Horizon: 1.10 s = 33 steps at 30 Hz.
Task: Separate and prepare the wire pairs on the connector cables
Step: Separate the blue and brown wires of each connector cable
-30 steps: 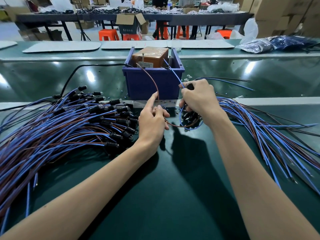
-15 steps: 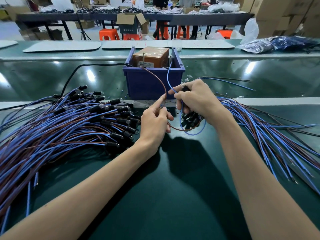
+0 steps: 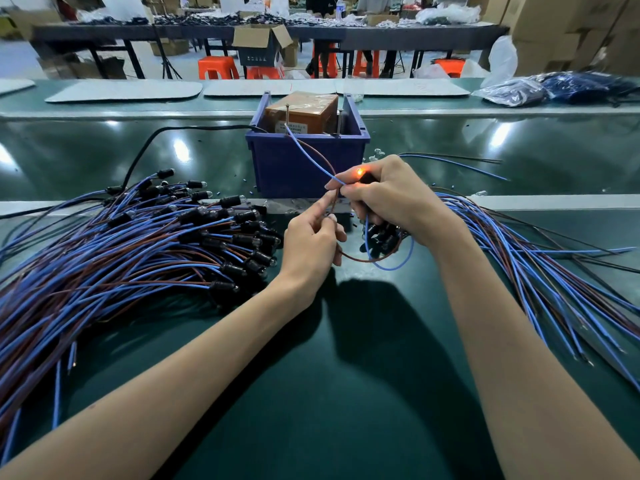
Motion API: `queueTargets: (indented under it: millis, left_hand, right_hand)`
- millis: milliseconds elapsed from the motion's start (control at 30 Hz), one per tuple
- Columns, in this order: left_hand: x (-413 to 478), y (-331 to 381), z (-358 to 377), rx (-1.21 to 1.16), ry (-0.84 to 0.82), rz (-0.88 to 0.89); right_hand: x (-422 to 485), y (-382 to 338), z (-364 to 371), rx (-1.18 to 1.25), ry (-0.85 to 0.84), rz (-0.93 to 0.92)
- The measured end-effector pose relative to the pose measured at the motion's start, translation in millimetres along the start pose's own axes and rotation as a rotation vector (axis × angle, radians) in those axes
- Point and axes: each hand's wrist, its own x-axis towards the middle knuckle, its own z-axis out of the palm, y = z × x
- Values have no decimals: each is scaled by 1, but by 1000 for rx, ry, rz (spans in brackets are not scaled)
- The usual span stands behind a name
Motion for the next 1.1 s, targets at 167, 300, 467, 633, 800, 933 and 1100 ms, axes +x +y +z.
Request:
queueTargets:
  millis: [167,300,467,633,800,933,1100]
  left_hand:
    - [0,1,1,-8,10,-4]
    - [0,0,0,-11,5,-10]
    - [0,0,1,-34,0,-11]
    - [0,0,1,-60,-17,-22]
    - [0,1,0,-60,-7,7]
    - [1,0,-1,-80,51,23]
    - [0,1,-1,-118,136,29]
  right_hand:
    - [0,-2,0,27,10,20]
    - [1,0,0,27,26,40]
    - [3,2,0,45,59,66]
    - [6,6,-2,70,107,104]
    - [7,9,-5,112,227,137]
    - [7,12,-7,154,328,164]
    - [9,15,-9,186,444,228]
